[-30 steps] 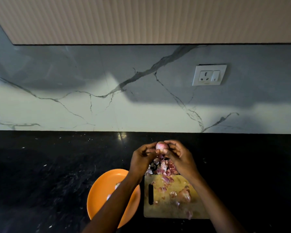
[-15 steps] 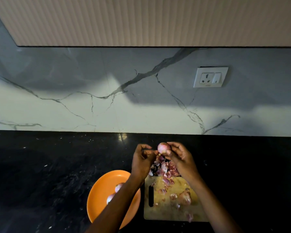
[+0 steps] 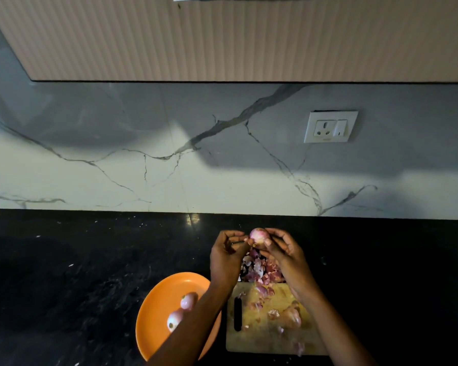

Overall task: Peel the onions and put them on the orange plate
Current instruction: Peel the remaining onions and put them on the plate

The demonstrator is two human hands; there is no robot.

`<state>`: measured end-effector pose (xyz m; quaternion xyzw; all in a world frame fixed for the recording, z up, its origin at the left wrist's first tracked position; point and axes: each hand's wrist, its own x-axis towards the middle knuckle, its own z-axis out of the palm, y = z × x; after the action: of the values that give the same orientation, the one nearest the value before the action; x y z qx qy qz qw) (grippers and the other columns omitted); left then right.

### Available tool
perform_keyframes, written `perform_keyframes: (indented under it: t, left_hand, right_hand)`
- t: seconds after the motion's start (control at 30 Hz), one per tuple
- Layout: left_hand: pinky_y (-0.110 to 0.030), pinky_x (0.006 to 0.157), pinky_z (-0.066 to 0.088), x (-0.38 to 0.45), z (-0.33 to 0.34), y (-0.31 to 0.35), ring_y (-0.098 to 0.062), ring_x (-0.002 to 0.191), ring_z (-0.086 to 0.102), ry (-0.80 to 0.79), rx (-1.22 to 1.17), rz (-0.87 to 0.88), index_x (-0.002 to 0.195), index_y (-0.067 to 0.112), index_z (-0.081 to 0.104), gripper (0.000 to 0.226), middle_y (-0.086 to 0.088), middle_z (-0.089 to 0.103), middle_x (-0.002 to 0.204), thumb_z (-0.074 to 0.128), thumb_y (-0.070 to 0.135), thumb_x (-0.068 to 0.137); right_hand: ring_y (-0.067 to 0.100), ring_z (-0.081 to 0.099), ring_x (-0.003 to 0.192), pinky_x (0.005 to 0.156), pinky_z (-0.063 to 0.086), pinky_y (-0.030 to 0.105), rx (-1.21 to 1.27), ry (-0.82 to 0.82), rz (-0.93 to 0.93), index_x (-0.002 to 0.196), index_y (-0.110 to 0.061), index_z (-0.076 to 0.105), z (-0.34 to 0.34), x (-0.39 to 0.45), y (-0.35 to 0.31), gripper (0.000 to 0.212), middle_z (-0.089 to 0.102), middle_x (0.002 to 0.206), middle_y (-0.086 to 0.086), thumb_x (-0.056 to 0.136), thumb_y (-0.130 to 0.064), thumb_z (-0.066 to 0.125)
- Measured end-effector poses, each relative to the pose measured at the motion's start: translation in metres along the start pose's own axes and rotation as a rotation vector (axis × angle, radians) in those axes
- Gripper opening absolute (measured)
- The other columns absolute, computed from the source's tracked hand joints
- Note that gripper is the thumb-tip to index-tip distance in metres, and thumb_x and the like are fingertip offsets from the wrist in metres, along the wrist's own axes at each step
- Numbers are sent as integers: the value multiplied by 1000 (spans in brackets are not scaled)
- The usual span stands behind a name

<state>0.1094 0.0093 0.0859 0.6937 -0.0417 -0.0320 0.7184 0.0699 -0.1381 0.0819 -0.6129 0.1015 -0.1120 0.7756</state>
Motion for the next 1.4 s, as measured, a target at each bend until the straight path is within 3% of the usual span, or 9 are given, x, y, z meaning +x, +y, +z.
perform_keyframes:
  t: [0.13,0.27,0.53,0.73,0.97,1.1,1.2,1.3,1.4]
  left_hand:
    - [-16,66,52,1,0,2,-5,69,68,53,75,43,91,16,64,17,6,72,74,78,9,85]
    - [-14,64,51,-1,-2,3,1,66,64,21,160,93,92,12,59,20,14,69,72,76,4,86]
    - [-31,57,50,7,-5,3,-8,62,58,41,267,140,84,20,48,32,-3,62,69,77,7,81]
    - [-44,67,55,19,-16,-4,-15,68,60,95,246,61,87,17,52,26,-11,64,78,73,4,82]
    - [-22,69,54,24,-17,-11,-13,78,66,84,327,9,92,23,60,20,3,67,83,71,7,88]
    - [-5,71,47,28,-22,-22,-7,93,67,-119,501,30,109,17,68,15,5,70,103,56,14,101]
    - [-9,76,48,28,-20,-23,-5,98,66,-242,588,40,111,22,71,21,4,69,112,52,21,104]
    - [-21,86,52,27,-18,-20,-4,104,65,-254,577,131,108,27,72,15,7,69,113,58,27,100]
    - [-11,80,51,25,-18,-7,3,94,65,-285,549,202,112,22,70,16,9,70,104,61,20,99]
  right_hand:
    - [22,71,109,87,59,29,-4,1,8,120,-10,62,-1,1,-1,24,73,118,6,97,-9,62]
    - [22,71,106,83,59,27,-32,-1,11,120,-11,62,0,1,-1,24,72,118,7,96,-9,63]
    - [23,72,104,81,58,26,2,-11,40,118,-10,63,2,-2,-3,22,73,116,8,97,-7,61]
    - [21,71,103,83,58,27,133,-37,72,120,-5,63,0,-6,-6,23,71,119,12,99,-5,56]
    - [19,67,96,81,57,25,316,-62,125,123,-7,61,-3,-8,-9,28,70,115,12,98,-5,50]
    - [17,65,90,75,58,24,357,-57,159,127,-10,61,-11,-6,-14,36,70,112,11,92,-11,54]
    - [15,64,86,74,56,24,281,-52,158,125,-12,64,-14,-6,-16,35,69,111,12,92,-22,57]
    - [12,65,82,68,54,23,174,-55,156,118,-11,64,-14,-6,-18,32,70,107,9,89,-25,60]
    - [11,69,77,64,55,23,66,-68,155,113,-11,62,-13,-4,-19,28,68,104,11,92,-28,57]
